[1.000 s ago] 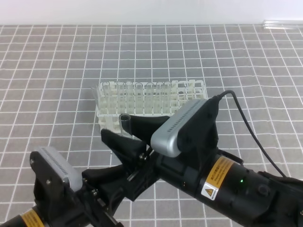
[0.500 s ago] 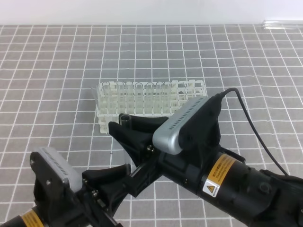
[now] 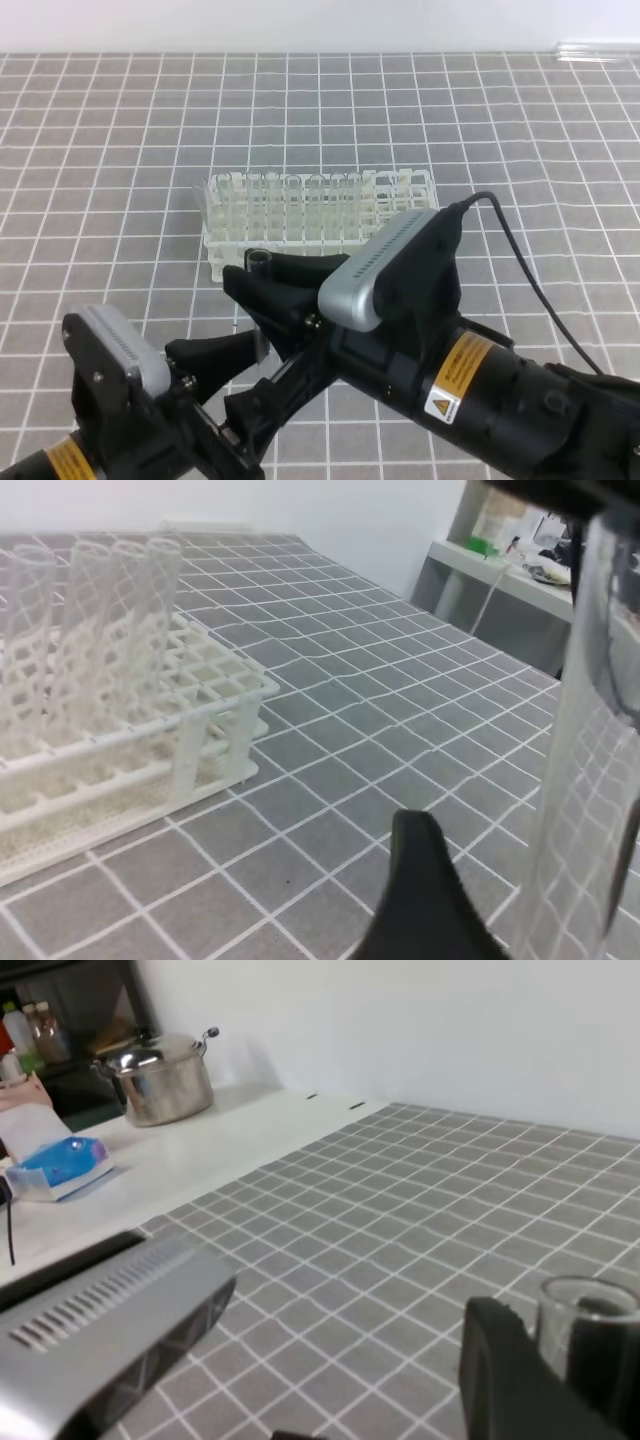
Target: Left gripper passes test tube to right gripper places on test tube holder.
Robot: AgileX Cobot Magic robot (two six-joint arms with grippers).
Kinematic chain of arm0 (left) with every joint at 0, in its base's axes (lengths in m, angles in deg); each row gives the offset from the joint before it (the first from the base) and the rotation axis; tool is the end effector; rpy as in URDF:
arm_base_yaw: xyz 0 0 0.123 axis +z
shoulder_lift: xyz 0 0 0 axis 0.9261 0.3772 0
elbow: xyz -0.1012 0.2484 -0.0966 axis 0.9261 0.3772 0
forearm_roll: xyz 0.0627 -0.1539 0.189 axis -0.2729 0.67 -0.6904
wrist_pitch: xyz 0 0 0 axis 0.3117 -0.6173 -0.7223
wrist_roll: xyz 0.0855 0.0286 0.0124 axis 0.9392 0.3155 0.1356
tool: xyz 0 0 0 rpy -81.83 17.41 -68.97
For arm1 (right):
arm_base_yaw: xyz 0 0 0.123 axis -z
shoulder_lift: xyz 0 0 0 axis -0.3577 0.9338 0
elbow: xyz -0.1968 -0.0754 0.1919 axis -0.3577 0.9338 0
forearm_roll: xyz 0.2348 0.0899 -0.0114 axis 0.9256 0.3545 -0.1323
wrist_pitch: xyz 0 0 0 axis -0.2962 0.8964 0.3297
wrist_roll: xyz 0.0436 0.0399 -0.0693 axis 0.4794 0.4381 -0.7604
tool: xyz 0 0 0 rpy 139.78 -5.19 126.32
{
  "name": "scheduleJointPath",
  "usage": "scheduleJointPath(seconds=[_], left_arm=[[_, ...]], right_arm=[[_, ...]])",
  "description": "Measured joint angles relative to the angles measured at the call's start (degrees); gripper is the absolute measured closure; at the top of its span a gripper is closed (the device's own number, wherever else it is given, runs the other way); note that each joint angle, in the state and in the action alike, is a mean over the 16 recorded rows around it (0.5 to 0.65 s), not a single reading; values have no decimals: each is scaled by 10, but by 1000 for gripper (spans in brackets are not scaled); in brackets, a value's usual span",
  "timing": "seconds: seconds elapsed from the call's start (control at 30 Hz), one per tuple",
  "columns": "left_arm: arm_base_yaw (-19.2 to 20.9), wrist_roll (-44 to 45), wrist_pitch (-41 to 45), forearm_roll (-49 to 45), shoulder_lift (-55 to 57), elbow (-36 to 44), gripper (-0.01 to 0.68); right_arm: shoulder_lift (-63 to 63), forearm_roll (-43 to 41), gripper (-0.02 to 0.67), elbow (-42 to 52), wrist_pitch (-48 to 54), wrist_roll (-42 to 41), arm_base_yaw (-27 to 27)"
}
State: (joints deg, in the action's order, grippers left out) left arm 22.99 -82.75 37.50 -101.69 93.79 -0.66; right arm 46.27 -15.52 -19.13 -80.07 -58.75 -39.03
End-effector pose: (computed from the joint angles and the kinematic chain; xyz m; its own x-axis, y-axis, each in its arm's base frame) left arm 0.1232 -0.1456 0.2114 -0.2317 -0.0402 -0.9720 0.7907 0.5742 -0.2122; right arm 0.1544 0.2602 0.2825 -0.1783 0.1056 -0.9783 -0.8270 0.5227 0.2071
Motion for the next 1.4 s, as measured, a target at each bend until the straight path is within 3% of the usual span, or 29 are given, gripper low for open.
scheduleJointPath(seconds=[0.33,0.53,0.93,1.4], left_arm=[[0,-35,85,-41,-100,0,533],[-1,-67,206,-53,-225,-2,616],[-1,-104,483,-61,-491,-9,659],[-1,-99,563,-55,-561,-9,666]], right_arm=[[-33,-2,551,-1,30,4,-3],[-58,-3,551,-3,53,8,-4],[-73,-2,551,0,89,1,-1],[-74,-3,551,1,70,-7,0]])
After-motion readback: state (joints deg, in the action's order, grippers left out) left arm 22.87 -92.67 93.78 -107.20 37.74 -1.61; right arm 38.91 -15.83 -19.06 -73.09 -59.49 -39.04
